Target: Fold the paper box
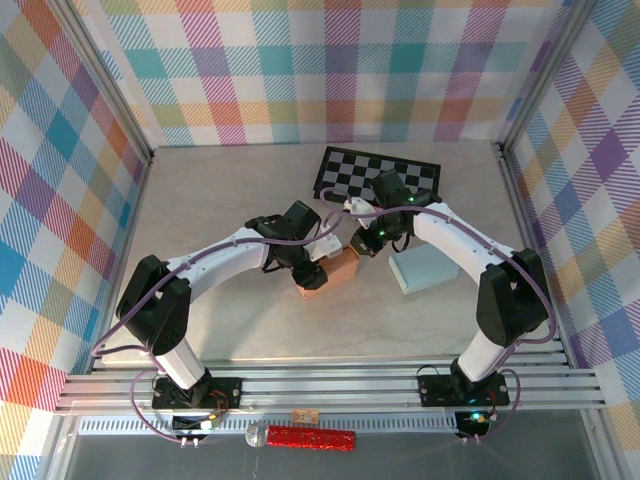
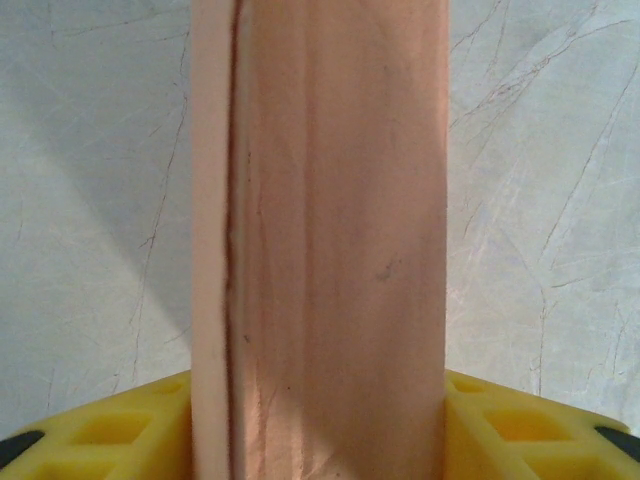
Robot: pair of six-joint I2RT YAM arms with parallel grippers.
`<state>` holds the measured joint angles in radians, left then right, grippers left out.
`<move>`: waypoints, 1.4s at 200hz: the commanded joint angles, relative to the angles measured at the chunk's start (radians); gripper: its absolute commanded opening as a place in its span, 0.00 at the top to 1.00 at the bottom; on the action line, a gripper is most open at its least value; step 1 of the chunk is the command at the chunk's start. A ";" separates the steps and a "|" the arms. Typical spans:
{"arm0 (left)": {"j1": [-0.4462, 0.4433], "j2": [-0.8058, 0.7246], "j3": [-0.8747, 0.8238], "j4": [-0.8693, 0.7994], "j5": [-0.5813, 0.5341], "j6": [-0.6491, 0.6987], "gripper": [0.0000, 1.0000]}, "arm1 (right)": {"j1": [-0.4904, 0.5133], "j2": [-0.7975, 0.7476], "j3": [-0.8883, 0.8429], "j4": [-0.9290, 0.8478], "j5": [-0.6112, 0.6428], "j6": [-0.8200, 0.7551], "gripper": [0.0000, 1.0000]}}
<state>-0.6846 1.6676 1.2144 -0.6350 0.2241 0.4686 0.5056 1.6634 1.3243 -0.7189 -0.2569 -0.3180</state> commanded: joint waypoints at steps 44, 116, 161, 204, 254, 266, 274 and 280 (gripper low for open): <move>0.007 0.017 0.031 -0.031 0.012 0.017 0.47 | 0.011 -0.031 -0.018 0.002 0.018 0.018 0.80; 0.007 0.021 0.036 -0.032 0.004 0.016 0.47 | 0.023 -0.022 -0.003 0.003 0.042 0.027 0.94; 0.007 0.023 0.040 -0.028 -0.026 -0.002 0.52 | 0.033 -0.018 0.068 -0.094 0.065 0.095 1.00; 0.007 0.021 0.039 -0.025 -0.038 -0.010 0.55 | 0.034 -0.022 0.086 -0.167 0.038 0.196 1.00; 0.007 0.022 0.046 -0.026 -0.048 -0.009 0.54 | 0.037 -0.025 0.084 -0.210 0.048 0.288 1.00; 0.007 0.024 0.048 -0.028 -0.051 -0.010 0.54 | 0.039 -0.023 0.095 -0.222 0.048 0.308 1.00; 0.007 0.026 0.049 -0.028 -0.051 -0.010 0.54 | 0.039 -0.021 0.101 -0.228 0.049 0.319 1.00; 0.007 0.025 0.050 -0.028 -0.053 -0.012 0.54 | 0.040 -0.016 0.108 -0.237 0.048 0.328 1.00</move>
<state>-0.6865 1.6787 1.2293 -0.6388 0.2169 0.4690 0.5381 1.6588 1.3895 -0.8474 -0.1909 -0.0582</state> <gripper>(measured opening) 0.462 0.059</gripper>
